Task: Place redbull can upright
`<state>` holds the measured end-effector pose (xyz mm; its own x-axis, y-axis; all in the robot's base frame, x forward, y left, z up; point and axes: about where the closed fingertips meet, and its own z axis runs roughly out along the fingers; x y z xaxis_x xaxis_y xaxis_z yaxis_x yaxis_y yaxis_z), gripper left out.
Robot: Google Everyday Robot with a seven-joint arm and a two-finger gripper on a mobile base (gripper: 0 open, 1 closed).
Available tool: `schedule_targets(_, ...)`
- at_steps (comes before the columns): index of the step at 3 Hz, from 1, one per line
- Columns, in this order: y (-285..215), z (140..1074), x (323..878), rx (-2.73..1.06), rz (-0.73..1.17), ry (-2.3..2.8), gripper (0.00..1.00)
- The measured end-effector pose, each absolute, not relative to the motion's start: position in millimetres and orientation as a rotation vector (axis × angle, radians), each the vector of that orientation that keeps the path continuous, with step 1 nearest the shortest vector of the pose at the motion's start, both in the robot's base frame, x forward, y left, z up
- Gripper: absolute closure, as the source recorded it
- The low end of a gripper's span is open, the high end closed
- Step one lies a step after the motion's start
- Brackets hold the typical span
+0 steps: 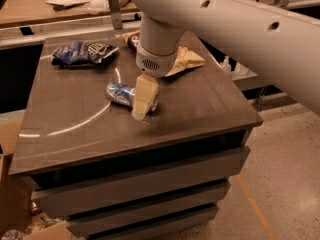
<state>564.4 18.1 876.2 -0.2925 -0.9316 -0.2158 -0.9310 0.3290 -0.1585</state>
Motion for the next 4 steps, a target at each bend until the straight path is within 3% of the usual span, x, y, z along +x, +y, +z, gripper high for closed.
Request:
schedule_targets(3,74,843,587,-1.690,0.030,2.392,0.00)
schedule_targets(4,93,835,588,-1.719,0.048,2.381,0.19)
